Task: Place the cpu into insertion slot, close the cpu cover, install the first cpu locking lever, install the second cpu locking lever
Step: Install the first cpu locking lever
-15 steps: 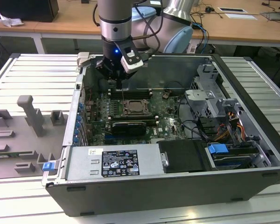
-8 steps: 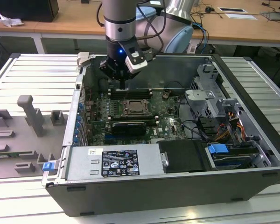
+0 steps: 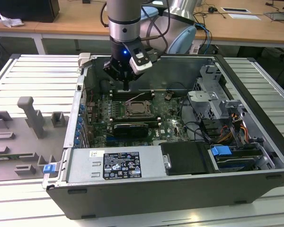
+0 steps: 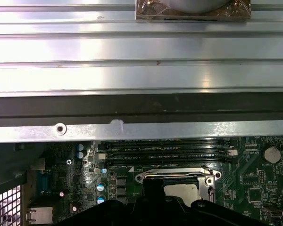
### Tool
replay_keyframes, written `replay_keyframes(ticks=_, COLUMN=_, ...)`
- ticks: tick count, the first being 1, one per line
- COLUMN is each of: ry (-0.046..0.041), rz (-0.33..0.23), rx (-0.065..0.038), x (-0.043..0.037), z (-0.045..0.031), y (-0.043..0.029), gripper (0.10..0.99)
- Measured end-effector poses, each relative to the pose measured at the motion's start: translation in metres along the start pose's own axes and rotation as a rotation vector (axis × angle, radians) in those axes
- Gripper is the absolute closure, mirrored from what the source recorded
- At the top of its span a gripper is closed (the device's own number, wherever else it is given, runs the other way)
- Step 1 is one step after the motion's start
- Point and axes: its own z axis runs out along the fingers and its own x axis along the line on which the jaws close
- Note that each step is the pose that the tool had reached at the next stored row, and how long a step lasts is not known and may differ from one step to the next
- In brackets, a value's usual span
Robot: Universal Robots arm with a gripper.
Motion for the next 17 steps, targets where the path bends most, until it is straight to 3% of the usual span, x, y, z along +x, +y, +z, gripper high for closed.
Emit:
replay_keyframes(ticks=3, ry=-0.0002, rz=0.000, rx=0.000, x=-0.0022, z=0.0009, y=0.0000, gripper=0.980)
replay_keyframes(ticks=6, ry=0.0001, rz=-0.001, rx=-0.015, x=-0.0050, z=0.0041, y=-0.0001, gripper=0.980)
replay_keyframes(ticks=12, ry=0.0040, rz=-0.046, rx=-0.014, x=-0.0088, z=0.0144, y=0.0004, gripper=0.980)
replay_keyframes(ticks=16, ry=0.0042, rz=-0.048, rx=-0.014, x=-0.0188, z=0.0214, y=0.0007, gripper=0.980)
replay_keyframes(ticks=17, ry=0.0042, rz=-0.048, rx=-0.014, x=-0.0243, z=0.0239, y=0.0014, gripper=0.980)
